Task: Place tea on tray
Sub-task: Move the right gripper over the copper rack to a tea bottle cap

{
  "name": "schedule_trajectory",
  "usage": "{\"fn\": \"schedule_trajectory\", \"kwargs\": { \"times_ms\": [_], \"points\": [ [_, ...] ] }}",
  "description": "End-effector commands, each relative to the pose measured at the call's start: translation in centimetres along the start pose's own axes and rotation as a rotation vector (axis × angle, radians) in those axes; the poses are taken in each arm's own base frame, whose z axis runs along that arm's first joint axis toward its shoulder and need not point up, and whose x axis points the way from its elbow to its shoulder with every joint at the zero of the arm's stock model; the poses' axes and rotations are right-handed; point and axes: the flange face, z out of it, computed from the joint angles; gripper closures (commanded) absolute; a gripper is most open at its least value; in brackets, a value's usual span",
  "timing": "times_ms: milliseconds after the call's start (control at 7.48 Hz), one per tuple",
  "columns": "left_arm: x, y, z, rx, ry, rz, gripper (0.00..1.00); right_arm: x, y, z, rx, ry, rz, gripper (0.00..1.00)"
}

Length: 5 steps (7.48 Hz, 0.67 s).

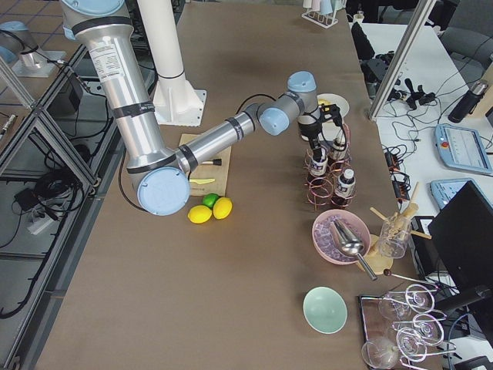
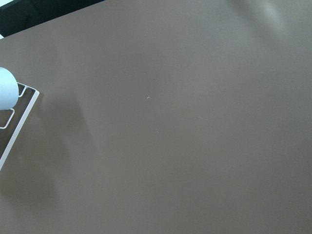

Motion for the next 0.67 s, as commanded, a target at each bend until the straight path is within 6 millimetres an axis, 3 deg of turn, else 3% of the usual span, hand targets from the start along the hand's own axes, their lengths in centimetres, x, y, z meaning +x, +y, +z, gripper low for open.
{"fn": "schedule_trajectory", "kwargs": {
  "times_ms": [0,535],
  "points": [
    [0.0,0.01,0.0,0.0,0.0,0.0,0.03,0.11,-0.21,-0.12,0.004,0.0,0.01,0.33],
    [0.06,-0.1,-0.06,0.004,0.0,0.006,0.03,0.55,-0.74,-0.73,0.013,-0.005,0.055,0.37]
  ]
}}
